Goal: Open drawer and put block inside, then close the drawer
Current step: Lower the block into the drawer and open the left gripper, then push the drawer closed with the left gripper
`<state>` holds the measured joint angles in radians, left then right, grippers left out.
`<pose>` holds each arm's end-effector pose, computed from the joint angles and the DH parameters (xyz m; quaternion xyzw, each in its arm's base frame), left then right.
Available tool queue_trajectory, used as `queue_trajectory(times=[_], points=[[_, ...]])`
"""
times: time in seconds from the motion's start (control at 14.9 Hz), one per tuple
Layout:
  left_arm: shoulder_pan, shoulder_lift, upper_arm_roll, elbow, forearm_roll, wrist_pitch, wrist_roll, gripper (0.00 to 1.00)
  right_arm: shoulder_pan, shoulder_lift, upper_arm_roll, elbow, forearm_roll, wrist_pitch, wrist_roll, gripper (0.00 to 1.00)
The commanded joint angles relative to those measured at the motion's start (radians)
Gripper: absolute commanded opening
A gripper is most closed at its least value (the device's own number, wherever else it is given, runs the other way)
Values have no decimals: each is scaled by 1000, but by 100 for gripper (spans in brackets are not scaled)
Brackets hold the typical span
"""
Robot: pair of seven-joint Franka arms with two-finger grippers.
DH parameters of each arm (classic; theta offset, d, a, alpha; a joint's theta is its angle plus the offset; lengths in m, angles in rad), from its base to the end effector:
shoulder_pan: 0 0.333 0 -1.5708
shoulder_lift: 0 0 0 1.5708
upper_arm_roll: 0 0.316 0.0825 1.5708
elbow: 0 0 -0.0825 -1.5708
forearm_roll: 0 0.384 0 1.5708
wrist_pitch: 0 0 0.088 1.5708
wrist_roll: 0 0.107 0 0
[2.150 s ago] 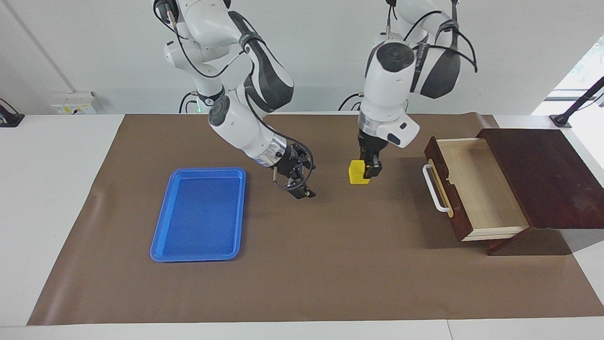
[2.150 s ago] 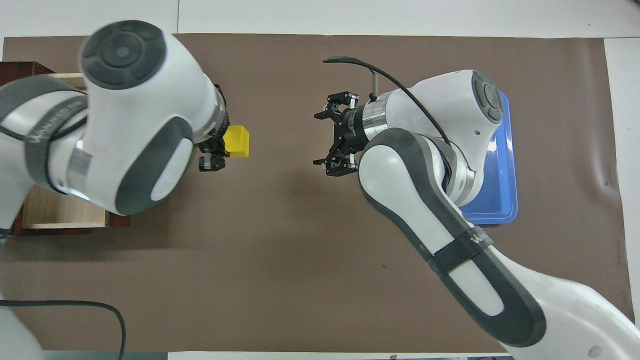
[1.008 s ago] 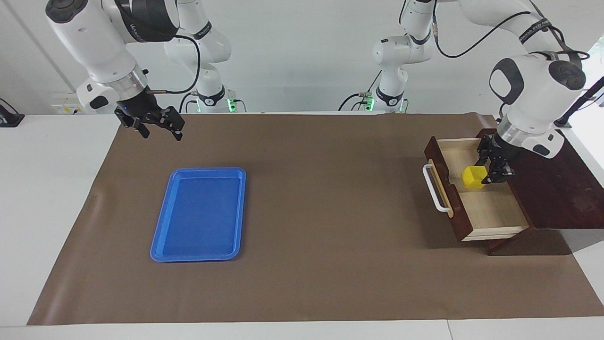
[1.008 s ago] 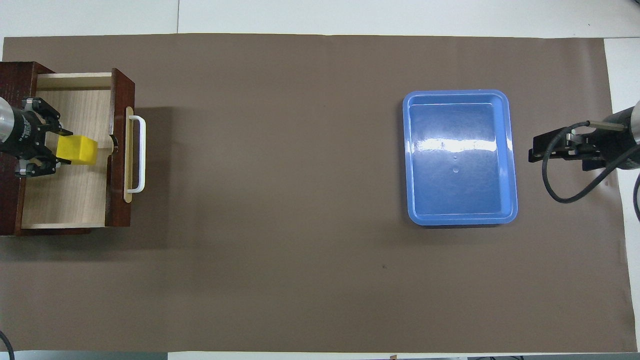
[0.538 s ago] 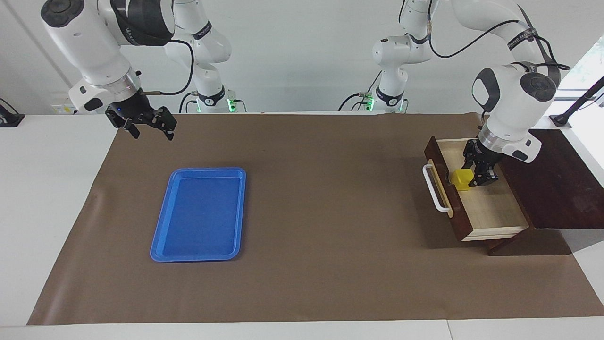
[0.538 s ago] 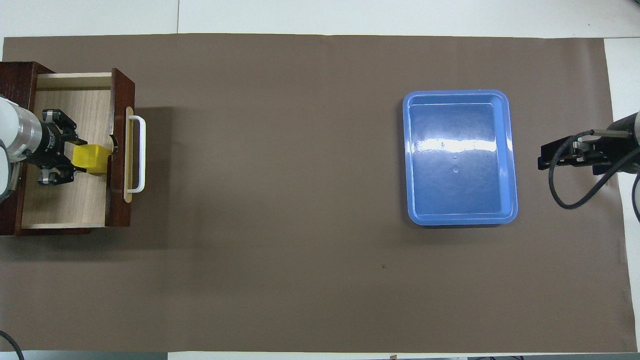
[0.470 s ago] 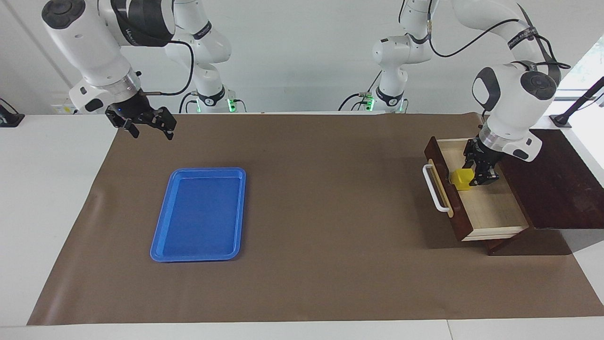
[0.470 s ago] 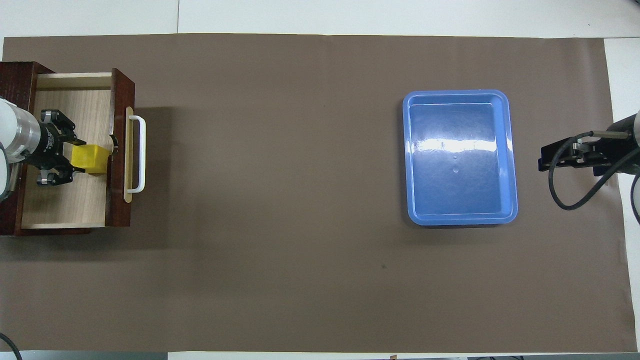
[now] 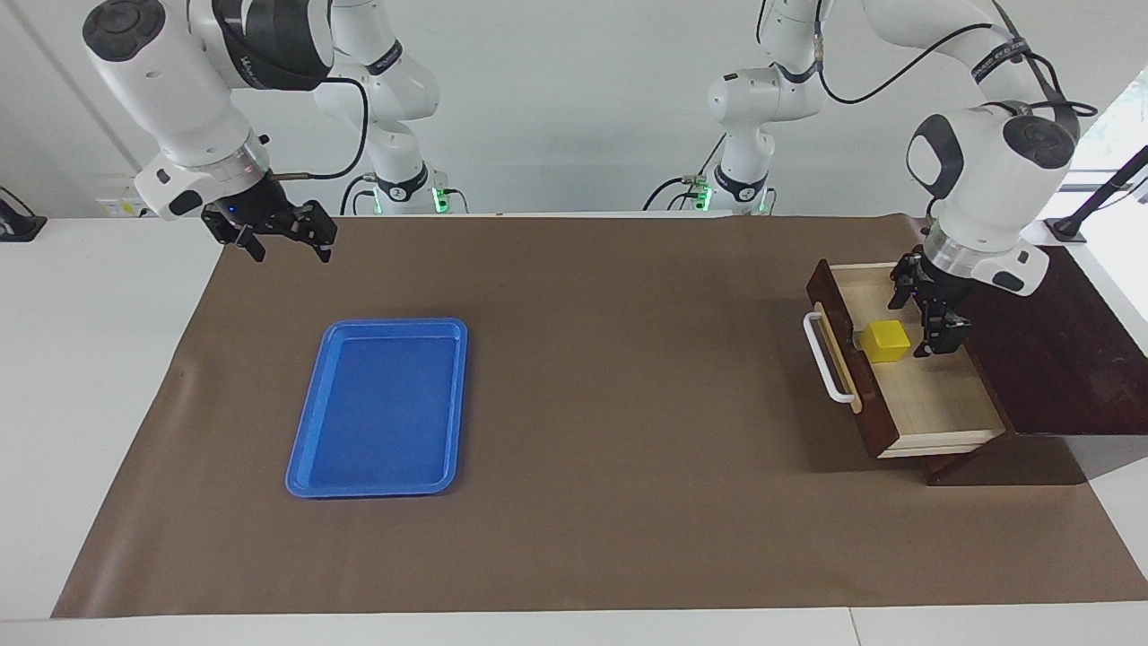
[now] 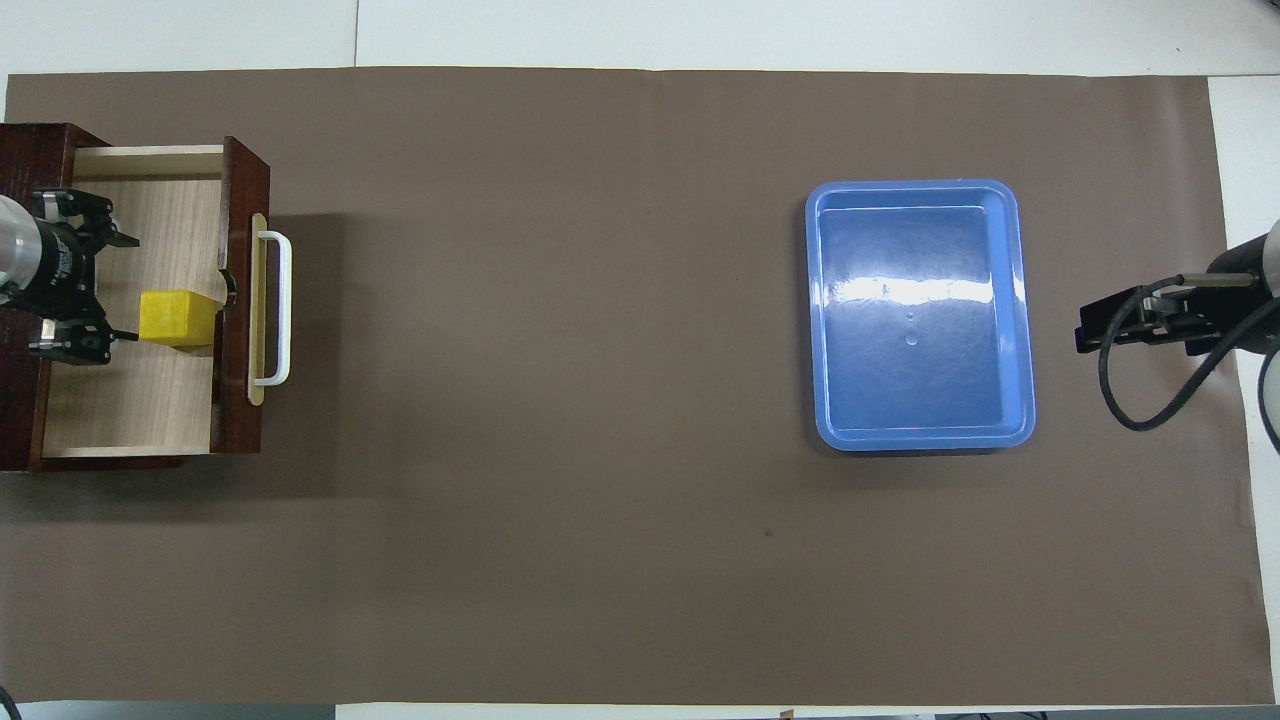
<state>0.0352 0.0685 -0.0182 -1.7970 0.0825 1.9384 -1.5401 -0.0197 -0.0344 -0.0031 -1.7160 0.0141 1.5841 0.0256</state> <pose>0.5908 0.0159 0.5099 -0.7203 -0.6917 -0.0528 0.0026 0.5394 -0.0108 0.5761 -0.9985 0.0246 0.0487 0.0070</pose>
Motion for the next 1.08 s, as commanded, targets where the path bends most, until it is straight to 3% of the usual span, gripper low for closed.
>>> queue_trajectory(times=[0.0,0.27,0.4,0.6,1.01], points=[[-98,19,-3,97,6,-111,-76,100,-20,-12,15,-11,-19,-16,-41,100],[-251,59,-5,67,32,-98,-259,100,-20,-13,15,-11,-26,-16,-69,100],[-275,62,-5,-6,71,-41,-290,100,-20,-13,15,-11,-29,-16,-69,100],[-214,45,-2,-108,74,83,-261,100,-20,-15,15,-13,-28,-18,-64,100],[-111,50,3,-96,112,85,-144,100,-14,-21,17,-8,-26,-19,-58,100]])
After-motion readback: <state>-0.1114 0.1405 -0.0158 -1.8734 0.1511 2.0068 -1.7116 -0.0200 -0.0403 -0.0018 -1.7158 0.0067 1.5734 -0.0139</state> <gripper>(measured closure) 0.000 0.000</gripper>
